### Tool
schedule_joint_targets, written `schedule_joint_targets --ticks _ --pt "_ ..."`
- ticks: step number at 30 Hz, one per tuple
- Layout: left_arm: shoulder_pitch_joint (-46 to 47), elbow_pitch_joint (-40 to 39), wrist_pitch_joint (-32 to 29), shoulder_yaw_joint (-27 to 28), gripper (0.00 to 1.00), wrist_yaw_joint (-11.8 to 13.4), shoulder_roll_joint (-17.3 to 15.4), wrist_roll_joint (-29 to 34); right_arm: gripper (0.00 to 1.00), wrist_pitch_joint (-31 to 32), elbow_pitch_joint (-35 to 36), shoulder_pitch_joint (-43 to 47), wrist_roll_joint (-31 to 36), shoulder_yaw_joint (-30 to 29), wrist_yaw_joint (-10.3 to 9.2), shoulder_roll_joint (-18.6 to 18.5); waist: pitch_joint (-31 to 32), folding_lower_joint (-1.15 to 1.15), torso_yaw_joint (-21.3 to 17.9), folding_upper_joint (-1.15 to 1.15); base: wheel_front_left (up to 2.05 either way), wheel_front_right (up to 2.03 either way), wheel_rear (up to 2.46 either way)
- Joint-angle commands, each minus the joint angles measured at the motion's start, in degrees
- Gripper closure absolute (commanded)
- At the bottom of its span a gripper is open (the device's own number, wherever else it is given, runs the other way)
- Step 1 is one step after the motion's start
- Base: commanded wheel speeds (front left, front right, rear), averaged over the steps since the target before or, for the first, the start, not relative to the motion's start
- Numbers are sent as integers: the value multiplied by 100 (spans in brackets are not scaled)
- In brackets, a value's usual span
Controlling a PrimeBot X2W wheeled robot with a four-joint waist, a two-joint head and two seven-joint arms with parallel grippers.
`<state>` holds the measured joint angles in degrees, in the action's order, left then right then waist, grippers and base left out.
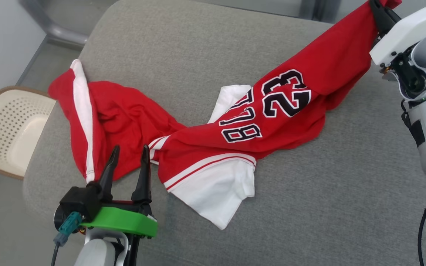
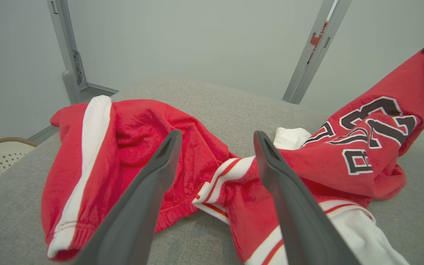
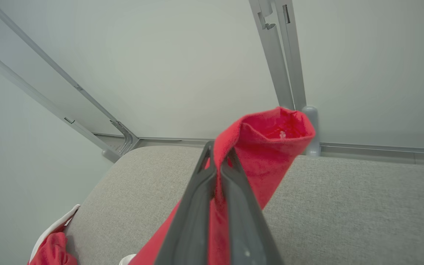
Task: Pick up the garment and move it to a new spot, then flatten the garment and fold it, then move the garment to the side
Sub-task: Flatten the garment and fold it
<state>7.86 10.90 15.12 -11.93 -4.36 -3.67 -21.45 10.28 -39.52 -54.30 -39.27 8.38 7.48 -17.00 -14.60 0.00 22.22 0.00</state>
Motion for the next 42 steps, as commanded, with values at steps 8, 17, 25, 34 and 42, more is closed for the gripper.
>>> schedule_joint_targets --ticks 8,17,25,34,42 --pt "282 120 4 -4 0 -108 81 -64 0 -473 -1175 -694 26 517 3 126 -595 0 683 0 0 0 0" --pt "179 161 4 86 0 -80 77 94 0 -1873 -991 -363 -222 1380 3 129 -193 0 156 0 0 0 0" --pt "0 207 4 210 0 -144 73 308 0 -2446 -448 794 -684 1620 3 -244 247 0 -302 0 0 0 0" --pt "-74 264 4 204 0 -204 73 396 0 -2019 -559 1750 -1026 1925 3 -177 369 0 -229 0 0 0 0" --pt "-23 328 4 131 0 -199 73 284 0 -1332 -1438 1274 -1076 1958 3 -24 279 0 172 0 0 0 0"
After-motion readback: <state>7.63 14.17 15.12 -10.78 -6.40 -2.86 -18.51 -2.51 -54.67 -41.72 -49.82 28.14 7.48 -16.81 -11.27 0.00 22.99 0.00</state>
